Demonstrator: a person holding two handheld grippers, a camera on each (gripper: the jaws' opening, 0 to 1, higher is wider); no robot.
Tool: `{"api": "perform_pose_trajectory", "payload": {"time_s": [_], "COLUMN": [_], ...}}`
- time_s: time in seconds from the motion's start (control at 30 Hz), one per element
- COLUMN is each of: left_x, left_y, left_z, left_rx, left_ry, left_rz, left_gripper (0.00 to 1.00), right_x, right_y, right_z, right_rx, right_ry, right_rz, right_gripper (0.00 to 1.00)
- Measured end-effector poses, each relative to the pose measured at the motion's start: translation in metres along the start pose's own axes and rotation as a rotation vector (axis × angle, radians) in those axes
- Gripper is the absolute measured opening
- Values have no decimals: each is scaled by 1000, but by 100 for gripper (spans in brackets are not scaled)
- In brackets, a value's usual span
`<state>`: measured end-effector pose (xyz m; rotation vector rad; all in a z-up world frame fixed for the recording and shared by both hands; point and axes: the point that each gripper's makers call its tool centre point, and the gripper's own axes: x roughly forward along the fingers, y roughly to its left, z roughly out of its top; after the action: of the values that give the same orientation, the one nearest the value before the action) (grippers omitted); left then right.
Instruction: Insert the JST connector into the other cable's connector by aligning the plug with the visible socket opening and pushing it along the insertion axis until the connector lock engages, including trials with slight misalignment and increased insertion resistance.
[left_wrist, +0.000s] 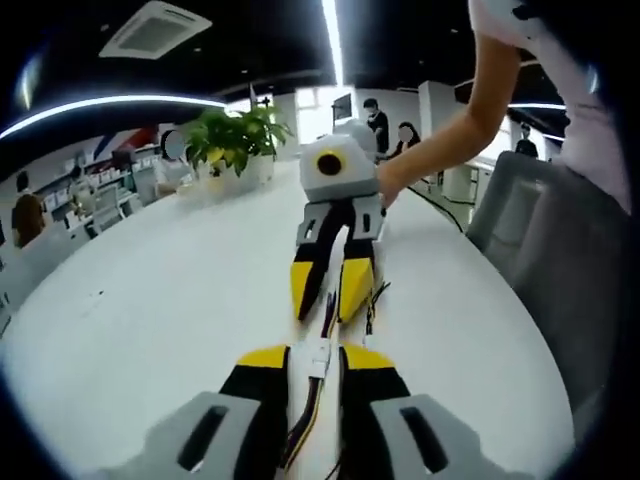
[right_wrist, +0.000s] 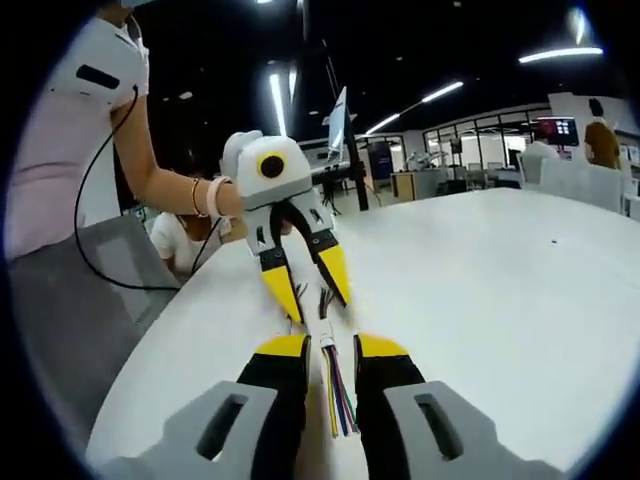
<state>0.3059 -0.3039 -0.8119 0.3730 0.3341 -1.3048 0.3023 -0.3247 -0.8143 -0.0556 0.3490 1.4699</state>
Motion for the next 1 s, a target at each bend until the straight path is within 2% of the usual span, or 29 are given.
{"api": "perform_pose_trajectory", "payload": {"time_s": [0.13,0.23,0.3,0.43,0.5,0.67,1.0], "left_x": [-8,-9,-9,-10,-9,-5,-5], "left_y": [-7,-14,-20,-27,-29,-32,-30], "left_z": [3,1,-5,-3,-7,-19,-28], "left_rx": [19,11,38,29,35,42,33], "left_ry": [-28,-34,-3,-21,-8,23,30], "left_rz": [2,-24,-38,-57,-63,-71,-47], "left_gripper": [11,11,11,10,10,8,4], "right_x": [-4,-4,-3,0,2,5,6], "right_y": [8,18,25,32,34,32,26], "right_z": [5,4,0,-12,-16,-24,-30], "right_rx": [-7,-10,-10,-10,-6,0,-9], "right_ry": [-13,-16,-10,13,19,38,37], "right_rz": [9,30,45,52,59,63,64], "right_gripper": [13,13,13,12,12,12,11]}}
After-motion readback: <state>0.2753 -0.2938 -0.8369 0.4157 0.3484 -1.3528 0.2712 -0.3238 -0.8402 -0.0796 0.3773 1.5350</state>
